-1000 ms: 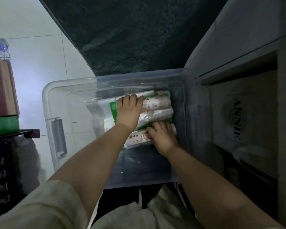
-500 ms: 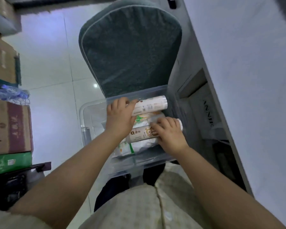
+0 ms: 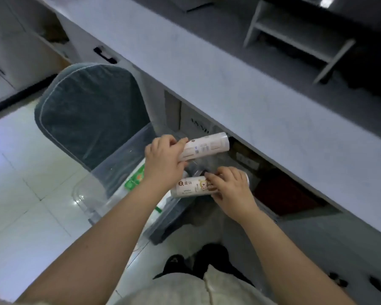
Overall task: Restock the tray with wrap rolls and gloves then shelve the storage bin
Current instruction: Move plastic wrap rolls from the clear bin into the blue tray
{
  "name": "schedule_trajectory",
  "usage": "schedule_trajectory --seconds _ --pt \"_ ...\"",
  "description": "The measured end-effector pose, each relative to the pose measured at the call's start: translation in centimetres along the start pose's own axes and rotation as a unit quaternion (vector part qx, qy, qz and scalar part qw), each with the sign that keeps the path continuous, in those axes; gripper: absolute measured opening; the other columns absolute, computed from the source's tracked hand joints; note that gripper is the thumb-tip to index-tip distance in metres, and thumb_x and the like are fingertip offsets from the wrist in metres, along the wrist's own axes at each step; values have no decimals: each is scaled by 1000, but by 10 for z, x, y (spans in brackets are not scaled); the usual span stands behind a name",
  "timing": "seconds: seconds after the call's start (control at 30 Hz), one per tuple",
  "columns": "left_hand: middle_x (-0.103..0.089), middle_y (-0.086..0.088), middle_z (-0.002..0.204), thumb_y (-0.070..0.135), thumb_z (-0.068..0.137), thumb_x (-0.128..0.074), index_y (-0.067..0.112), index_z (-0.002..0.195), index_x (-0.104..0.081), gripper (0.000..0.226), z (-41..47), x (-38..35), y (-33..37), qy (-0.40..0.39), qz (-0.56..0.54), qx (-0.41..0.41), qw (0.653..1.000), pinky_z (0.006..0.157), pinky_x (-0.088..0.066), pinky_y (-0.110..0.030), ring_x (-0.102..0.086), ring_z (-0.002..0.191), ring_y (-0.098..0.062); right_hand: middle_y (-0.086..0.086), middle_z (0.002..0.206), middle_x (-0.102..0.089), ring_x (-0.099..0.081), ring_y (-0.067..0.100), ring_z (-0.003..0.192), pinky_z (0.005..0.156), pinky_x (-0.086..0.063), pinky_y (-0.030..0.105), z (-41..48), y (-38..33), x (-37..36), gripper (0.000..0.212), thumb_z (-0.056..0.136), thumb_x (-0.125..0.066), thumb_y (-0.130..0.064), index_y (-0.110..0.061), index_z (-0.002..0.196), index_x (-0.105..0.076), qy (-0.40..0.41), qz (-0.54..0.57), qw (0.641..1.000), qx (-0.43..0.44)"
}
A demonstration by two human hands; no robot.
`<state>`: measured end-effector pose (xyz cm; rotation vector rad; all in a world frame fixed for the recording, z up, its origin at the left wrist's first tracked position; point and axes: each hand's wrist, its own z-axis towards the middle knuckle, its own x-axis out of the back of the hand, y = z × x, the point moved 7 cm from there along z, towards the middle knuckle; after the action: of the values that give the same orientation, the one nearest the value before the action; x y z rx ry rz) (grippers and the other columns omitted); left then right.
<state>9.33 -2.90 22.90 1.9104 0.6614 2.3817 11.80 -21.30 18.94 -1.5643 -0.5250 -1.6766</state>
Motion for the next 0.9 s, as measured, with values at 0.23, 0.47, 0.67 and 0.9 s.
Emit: schedule_trajectory --seconds 0.23,0.47,0.67,0.9 --pt "-53 -5 108 37 73 -74 30 126 -55 56 6 0 190 6 -17 -165 986 83 -37 -41 -46 98 -26 10 109 -62 -57 34 99 85 -44 47 -107 94 108 62 56 -85 -20 -16 115 -65 80 -53 991 -94" --pt "-52 -3 113 38 76 -73 30 128 -53 56 -49 -29 438 -7 -79 -300 951 86 -36 -40 -45 101 -24 12 107 -63 -58 36 97 83 -44 49 -296 209 220 60 57 -81 -13 -11 115 -66 121 -119 961 -219" --pt "-53 -2 111 36 75 -74 29 128 -56 56 -116 -67 613 -33 -112 -369 922 88 -34 -41 -45 102 -25 10 108 -61 -56 33 101 89 -42 47 -458 284 277 59 62 -79 -14 -13 119 -64 135 -149 926 -320" --pt "-53 -1 108 38 76 -71 31 128 -55 55 -159 -106 764 -67 -131 -411 900 87 -38 -40 -45 100 -23 8 114 -57 -52 31 107 96 -39 48 -587 373 317 62 67 -80 -14 -16 125 -59 152 -132 883 -424"
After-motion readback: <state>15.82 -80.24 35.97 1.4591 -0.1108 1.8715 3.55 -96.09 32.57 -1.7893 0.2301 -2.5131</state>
